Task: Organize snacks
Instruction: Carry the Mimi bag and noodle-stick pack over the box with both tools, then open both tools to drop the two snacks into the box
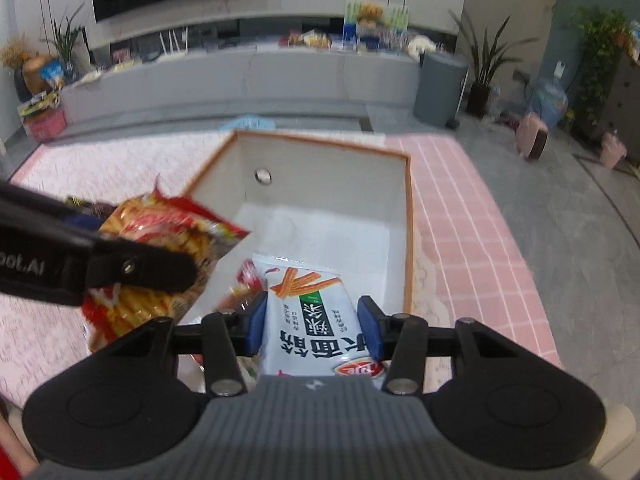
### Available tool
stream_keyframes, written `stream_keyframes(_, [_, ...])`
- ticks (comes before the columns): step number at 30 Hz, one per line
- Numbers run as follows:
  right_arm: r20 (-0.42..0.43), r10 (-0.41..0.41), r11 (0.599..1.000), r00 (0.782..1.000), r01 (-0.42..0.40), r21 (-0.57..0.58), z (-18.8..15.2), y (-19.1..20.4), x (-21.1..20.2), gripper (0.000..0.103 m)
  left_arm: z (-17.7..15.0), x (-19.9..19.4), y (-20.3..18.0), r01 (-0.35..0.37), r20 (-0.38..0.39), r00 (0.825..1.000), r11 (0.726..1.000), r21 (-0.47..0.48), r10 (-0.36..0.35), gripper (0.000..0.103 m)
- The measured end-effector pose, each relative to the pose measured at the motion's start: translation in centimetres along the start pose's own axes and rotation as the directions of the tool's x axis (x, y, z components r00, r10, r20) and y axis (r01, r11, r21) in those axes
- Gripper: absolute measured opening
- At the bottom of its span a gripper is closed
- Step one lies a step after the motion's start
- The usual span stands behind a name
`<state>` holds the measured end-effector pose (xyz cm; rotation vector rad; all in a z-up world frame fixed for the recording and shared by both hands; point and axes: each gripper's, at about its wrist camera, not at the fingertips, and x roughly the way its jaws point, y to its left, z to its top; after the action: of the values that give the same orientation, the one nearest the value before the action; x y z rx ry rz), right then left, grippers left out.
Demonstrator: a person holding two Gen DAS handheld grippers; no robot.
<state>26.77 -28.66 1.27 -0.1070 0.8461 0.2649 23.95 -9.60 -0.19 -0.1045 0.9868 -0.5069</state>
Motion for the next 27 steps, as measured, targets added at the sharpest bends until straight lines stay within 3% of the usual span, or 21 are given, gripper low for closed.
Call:
stream_keyframes(8, [-0.091,0.042,0.999,0.995,-0.043,-0.007,-0.6,-1.3,3.5,0.047,-0.4,4.8,0.3,-0.131,-0.142,0.979,0.985,0.109,0.146,0.049])
stream_keyframes(17, [-0.147,0.030,0.996,0.989,-0.043,-0.082,-0.3,0.4,5.9,0.047,-0.7,7.0,0.8,-0.227,-0.179,0.948,0.953,0.201,0.264,0.049])
stream_keyframes(22, [-0.163,0.013,0.991,0.986,-0.035,-0.132,-0.5,1.3,6.3,0.049,-0.8,7.1,1.0,-0.237,-0.191,0.942,0.949,0.209,0.277,0.050])
stream_keyframes(27, [-0.165,0.000,0.991,0.986,-0.023,-0.135,-0.3,1.4,6.3,0.049,-0.7,6.4,0.8,-0.225,-0.180,0.949,0.955,0.194,0.260,0.056])
